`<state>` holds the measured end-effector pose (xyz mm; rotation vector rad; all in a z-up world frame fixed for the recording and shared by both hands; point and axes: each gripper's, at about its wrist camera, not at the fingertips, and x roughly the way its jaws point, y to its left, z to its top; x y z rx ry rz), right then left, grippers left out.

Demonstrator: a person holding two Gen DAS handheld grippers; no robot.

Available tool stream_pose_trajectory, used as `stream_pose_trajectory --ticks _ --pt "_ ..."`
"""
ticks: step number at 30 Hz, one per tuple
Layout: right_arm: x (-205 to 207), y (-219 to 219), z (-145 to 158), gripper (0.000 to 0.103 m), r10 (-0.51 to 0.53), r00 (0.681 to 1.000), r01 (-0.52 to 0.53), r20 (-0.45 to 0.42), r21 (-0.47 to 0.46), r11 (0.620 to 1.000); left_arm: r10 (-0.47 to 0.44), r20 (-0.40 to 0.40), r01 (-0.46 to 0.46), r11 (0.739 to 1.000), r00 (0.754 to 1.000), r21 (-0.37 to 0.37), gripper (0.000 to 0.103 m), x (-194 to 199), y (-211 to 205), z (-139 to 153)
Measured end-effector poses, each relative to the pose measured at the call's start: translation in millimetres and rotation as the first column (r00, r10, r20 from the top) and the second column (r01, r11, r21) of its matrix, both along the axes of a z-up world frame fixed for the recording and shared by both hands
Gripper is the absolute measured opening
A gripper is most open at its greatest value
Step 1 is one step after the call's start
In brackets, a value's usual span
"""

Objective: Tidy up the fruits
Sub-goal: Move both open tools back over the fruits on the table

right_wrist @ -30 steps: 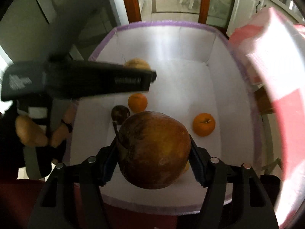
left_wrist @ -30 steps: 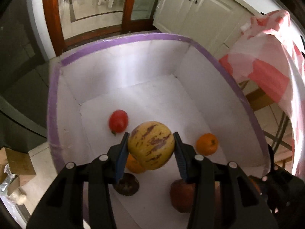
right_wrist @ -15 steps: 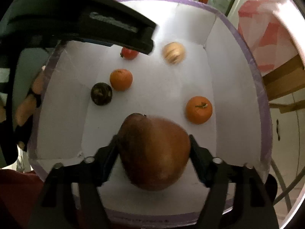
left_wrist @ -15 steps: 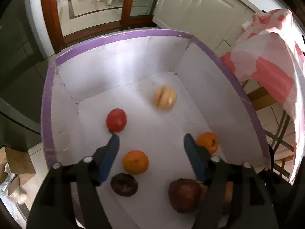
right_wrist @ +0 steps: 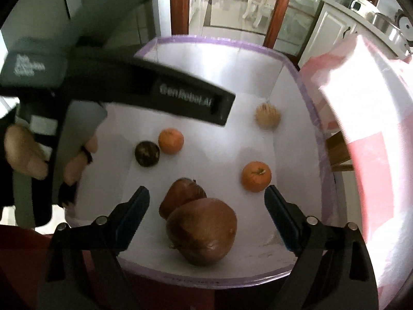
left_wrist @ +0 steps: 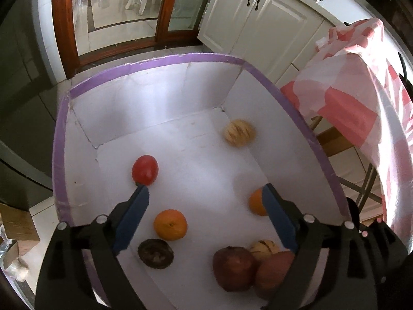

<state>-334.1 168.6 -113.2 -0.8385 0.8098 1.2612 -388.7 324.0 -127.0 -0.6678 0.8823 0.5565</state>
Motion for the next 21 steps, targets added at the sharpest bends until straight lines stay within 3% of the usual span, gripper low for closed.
stream_pose_trajectory --ticks 6,9,15,18,21 --pt "2 -10 24 0.088 -0.008 1.000 0.008 0.007 0.055 0.998 0.031 0.071 -0.032 0.999 0.997 0.017 0.097 -3 7 26" --pt "3 -18 47 0.088 -0.019 1.000 0.018 0.010 0.122 0.992 0.046 0.169 -0.053 0.998 0.985 0.037 0.099 -5 9 58" --pt "14 -48 106 0.088 -0.062 0.998 0.063 -0.015 0.295 0.953 -0.006 0.388 -0.093 0.968 0.922 0.235 0.101 0 -12 155" --pt "28 -71 140 0.088 -0.102 0.994 0.110 -0.042 0.393 0.913 -0.070 0.449 -0.086 0.944 0.891 0.317 0.101 14 -30 195" --pt "53 -102 173 0.088 -0.193 0.979 0.200 -0.064 0.492 0.847 -0.172 0.491 -0.043 0.918 0.854 0.395 0.102 43 -56 232"
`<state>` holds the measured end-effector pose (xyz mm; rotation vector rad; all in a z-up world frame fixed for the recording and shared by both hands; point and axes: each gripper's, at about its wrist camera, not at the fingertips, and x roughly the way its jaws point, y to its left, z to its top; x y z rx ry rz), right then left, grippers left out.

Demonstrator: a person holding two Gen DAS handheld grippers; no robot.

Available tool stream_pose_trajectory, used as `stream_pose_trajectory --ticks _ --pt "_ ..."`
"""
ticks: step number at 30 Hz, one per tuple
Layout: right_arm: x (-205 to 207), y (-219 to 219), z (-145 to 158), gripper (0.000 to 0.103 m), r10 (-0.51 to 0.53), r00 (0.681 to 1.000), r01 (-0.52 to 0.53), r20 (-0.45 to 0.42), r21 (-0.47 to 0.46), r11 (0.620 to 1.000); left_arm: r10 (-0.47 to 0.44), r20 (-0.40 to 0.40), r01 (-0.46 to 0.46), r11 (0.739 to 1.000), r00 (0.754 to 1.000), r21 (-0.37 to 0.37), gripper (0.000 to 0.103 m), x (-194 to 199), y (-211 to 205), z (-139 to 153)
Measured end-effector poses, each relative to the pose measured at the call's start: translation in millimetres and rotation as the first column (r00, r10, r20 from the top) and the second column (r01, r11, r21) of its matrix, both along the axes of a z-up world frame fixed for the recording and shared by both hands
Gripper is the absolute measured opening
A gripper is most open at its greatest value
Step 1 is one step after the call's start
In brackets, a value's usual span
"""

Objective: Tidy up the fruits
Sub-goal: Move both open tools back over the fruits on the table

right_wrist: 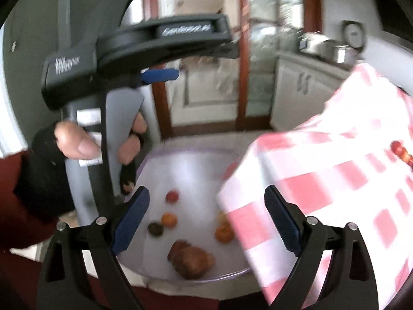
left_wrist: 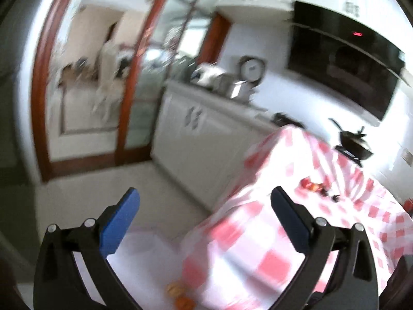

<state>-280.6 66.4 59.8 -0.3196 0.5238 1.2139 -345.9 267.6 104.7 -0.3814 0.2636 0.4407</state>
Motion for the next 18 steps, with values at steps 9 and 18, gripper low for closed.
stream_pose_trajectory --ticks 9,18 --pt "124 -115 27 0.088 -0.493 0.863 0.504 -0.110 0.120 0.855 -0.135 -0.238 0.174 0.973 0.962 0.154 0.102 162 -100 7" --pt "264 -226 5 0.088 -0.822 0.485 0.860 -0.298 -0.010 0.511 -0.418 -0.430 0.467 0.884 0.800 0.010 0.102 321 -197 -49"
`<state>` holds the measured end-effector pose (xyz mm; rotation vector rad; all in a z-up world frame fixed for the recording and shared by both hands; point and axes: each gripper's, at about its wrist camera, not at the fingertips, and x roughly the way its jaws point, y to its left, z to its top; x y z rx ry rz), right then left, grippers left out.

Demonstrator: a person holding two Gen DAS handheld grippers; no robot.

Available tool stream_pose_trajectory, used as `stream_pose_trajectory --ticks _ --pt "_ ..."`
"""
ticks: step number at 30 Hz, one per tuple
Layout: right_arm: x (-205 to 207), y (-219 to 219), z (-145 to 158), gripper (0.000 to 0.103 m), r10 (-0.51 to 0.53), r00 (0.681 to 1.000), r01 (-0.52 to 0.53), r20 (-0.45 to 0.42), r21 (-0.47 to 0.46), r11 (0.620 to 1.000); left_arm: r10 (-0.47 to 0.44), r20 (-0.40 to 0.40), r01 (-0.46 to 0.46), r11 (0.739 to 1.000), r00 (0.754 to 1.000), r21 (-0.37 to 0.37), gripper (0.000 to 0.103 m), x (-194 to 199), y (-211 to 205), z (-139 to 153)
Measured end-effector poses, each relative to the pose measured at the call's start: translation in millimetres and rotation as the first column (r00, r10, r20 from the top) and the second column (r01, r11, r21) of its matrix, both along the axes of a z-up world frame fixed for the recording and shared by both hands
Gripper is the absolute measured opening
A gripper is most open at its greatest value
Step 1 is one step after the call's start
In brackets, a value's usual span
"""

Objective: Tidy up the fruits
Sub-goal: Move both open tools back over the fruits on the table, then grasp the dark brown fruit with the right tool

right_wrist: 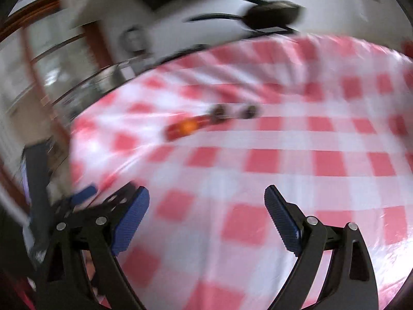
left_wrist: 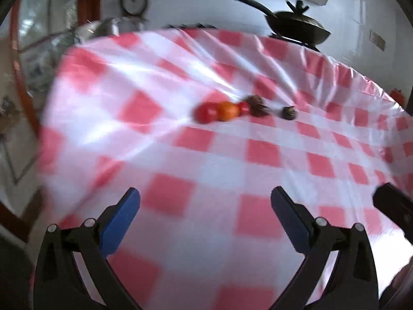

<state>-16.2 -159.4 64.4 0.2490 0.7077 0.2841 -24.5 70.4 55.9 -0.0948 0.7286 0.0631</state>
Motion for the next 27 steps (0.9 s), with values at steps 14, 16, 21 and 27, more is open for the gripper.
stream_pose_trajectory --ticks 14,16,21,27 --pt "124 -46 -43 0.088 -0.176 0.978 0.163 -0.109 -0.112 0.980 0.001 -0.073 -0.015 0.982 0.997 -0.190 0.101 70 11 -35" --pt "138 -47 -49 0.088 -0.191 0.975 0.178 -0.117 -0.118 0.977 -0.001 -0.037 -0.007 0.978 0.999 -0.207 0.101 65 13 -32" --pt "168 -52 -54 0.088 -0.160 0.978 0.151 -0.133 -0.078 0.985 -0.011 -0.033 0.003 0.977 0.999 -0.213 0.102 65 10 -32" --pt "211 -53 -54 0.088 -0.119 0.987 0.110 -0.113 -0.077 0.991 -0.001 -0.023 -0.005 0.972 1.000 -0.233 0.101 64 12 -32"
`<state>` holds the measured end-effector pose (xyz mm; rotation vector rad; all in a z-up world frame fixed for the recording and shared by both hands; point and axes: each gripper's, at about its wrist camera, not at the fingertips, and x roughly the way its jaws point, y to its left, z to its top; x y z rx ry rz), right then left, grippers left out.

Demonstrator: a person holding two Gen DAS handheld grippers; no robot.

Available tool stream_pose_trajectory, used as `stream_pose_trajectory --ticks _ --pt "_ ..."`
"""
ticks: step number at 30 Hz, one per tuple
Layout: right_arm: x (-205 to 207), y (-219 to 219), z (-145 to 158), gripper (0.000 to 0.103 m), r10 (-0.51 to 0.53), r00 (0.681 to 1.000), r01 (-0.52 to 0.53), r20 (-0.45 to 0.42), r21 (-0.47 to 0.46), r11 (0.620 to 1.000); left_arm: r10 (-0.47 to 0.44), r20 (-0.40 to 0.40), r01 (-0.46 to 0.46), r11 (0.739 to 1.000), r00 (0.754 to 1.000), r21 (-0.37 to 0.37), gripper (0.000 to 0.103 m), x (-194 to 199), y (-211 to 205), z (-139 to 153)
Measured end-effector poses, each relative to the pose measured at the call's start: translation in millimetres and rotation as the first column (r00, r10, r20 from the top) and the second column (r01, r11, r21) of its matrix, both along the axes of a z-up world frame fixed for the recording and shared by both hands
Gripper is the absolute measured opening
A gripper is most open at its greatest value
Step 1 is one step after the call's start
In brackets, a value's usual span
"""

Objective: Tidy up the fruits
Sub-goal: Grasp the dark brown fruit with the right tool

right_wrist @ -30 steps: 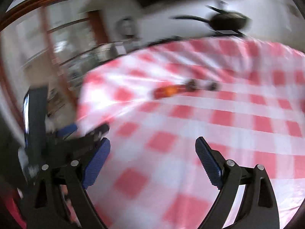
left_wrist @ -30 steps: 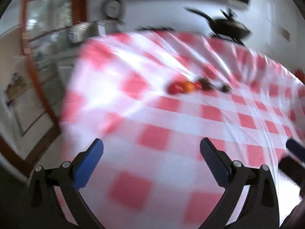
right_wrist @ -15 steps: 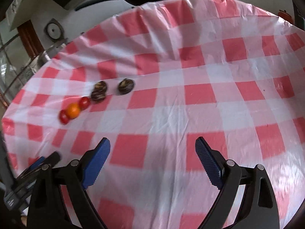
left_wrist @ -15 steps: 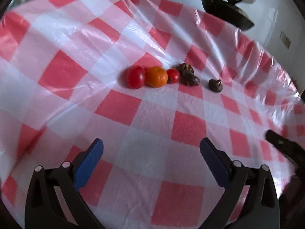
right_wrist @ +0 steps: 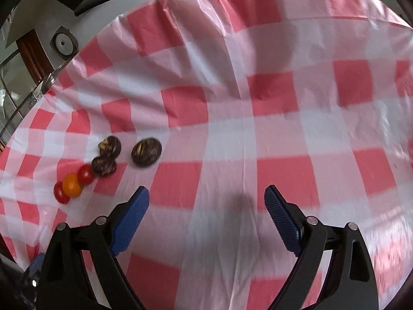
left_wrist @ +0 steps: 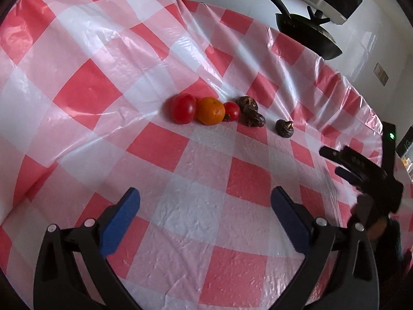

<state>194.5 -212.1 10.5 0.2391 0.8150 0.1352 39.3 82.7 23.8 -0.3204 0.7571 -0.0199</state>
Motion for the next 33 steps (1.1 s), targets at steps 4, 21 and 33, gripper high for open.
stream_pose_trajectory --ticks 4,21,33 --pt "14 16 3 0.088 0.055 0.998 -0.055 0.026 -0.019 0.998 -0.002 0.008 0.002 1.000 1.000 -0.001 0.101 -1 -1 0" --pt "58 103 -4 0.042 0.199 0.977 -0.214 -0.081 -0.263 0.941 0.010 0.017 -0.010 1.000 1.000 -0.010 0.101 -3 1 1" --pt "-59 28 0 0.042 0.051 0.999 -0.052 0.012 0.085 0.995 -0.043 0.003 0.043 0.999 0.999 -0.030 0.102 -1 -1 -1"
